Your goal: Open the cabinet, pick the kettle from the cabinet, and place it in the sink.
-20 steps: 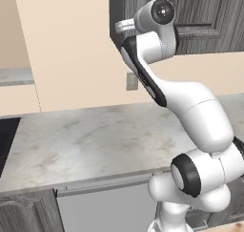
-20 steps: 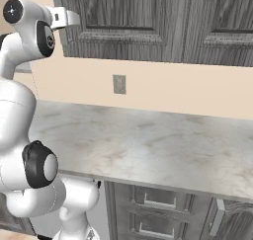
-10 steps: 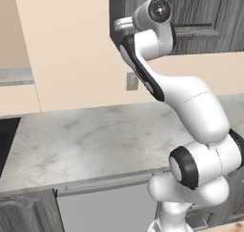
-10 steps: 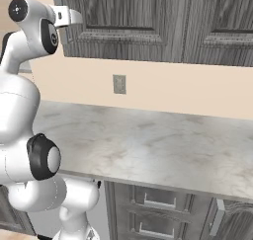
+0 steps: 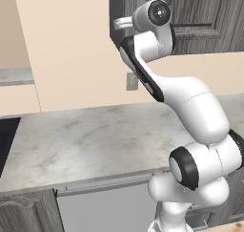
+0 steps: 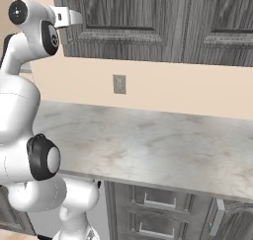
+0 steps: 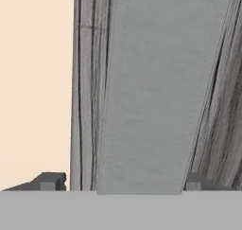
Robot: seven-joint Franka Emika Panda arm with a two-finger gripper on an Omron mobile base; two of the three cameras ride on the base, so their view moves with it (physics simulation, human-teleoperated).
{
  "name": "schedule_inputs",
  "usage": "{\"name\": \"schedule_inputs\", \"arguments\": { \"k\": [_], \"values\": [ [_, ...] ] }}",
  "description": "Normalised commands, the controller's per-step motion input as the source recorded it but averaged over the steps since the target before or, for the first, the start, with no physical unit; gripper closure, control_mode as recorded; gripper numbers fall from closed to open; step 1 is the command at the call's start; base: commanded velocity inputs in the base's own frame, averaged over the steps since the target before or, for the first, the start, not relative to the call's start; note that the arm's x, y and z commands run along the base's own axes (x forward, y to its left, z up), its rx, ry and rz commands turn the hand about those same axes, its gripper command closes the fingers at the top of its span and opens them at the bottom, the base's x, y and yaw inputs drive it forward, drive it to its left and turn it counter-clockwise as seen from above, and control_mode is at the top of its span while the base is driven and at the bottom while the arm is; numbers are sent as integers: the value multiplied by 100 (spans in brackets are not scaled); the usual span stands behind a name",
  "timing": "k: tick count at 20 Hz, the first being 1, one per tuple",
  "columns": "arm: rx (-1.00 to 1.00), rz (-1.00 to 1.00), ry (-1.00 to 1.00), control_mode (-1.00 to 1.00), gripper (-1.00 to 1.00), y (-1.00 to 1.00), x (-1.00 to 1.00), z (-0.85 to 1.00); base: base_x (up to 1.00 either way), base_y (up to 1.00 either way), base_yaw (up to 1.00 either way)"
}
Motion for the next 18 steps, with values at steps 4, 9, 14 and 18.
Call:
{"name": "schedule_inputs", "arguments": {
  "k": [4, 9, 14, 18],
  "values": [
    [0, 0, 0, -100, 100, 3, 34, -3, 0, 0, 0],
    [1, 0, 2, -100, 100, 8, 10, 3, 0, 0, 0],
    [1, 0, 0, -100, 100, 13, -3, 7, 0, 0, 0],
    [0, 0, 0, -100, 100, 17, -12, 8, 0, 0, 0]
  ]
}}
